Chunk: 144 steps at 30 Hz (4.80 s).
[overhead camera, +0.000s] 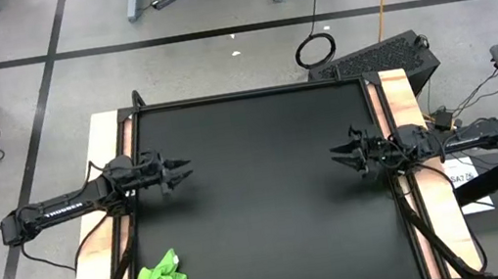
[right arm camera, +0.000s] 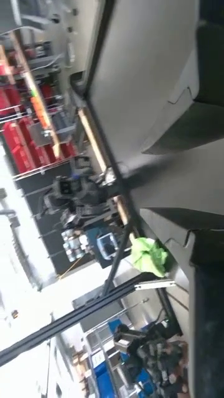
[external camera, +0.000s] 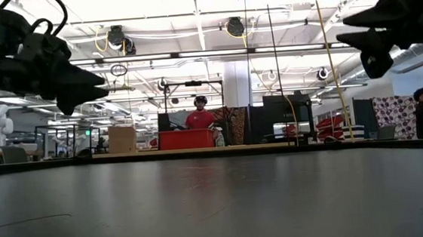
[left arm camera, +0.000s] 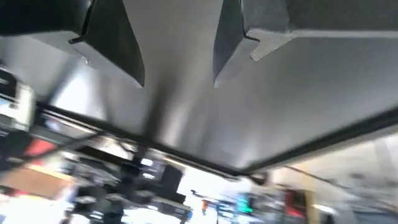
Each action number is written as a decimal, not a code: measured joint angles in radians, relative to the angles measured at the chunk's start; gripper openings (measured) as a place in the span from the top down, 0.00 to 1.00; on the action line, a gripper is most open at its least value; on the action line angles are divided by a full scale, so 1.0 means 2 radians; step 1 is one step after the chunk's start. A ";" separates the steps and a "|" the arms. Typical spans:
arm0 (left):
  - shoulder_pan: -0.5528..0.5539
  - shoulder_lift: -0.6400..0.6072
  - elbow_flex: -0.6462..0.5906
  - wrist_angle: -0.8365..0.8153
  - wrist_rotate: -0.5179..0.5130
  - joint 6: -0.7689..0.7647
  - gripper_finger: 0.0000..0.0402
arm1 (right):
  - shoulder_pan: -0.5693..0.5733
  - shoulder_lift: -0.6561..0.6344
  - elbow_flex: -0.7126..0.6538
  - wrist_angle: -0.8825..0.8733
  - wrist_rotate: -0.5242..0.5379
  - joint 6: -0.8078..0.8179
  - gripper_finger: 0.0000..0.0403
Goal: Roll towel
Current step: Fold green microfiber towel
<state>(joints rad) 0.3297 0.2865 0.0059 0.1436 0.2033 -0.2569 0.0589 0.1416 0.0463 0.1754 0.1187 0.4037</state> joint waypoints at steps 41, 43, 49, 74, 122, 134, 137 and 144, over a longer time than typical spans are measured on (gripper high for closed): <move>-0.318 0.364 0.365 -0.484 0.060 -0.280 0.51 | 0.013 0.559 0.258 0.045 -0.116 -0.198 0.65; -0.341 0.395 0.369 -0.486 0.082 -0.305 0.51 | 0.017 0.564 0.258 0.046 -0.116 -0.199 0.65; -0.402 0.471 0.371 -0.483 0.120 -0.357 0.51 | 0.026 0.573 0.258 0.059 -0.115 -0.217 0.65; -0.377 0.531 0.475 -0.577 0.036 -0.231 0.99 | 0.034 0.575 0.258 0.041 -0.111 -0.208 0.65; -0.257 0.583 0.752 -0.678 -0.175 0.017 1.00 | -0.059 0.808 0.268 0.311 0.029 -0.228 0.46; -0.271 0.582 0.752 -0.679 -0.174 0.013 1.00 | -0.076 0.903 0.358 0.275 -0.005 -0.252 0.48; -0.271 0.582 0.752 -0.683 -0.174 0.013 1.00 | -0.076 0.901 0.358 0.263 -0.005 -0.253 0.49; -0.271 0.582 0.752 -0.685 -0.180 0.017 1.00 | -0.072 0.896 0.358 0.228 -0.010 -0.258 0.66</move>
<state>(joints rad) -0.2123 1.4509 1.5105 -1.2256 -0.1572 -0.2225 -0.0841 1.9342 0.7619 0.6311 0.0986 -0.1120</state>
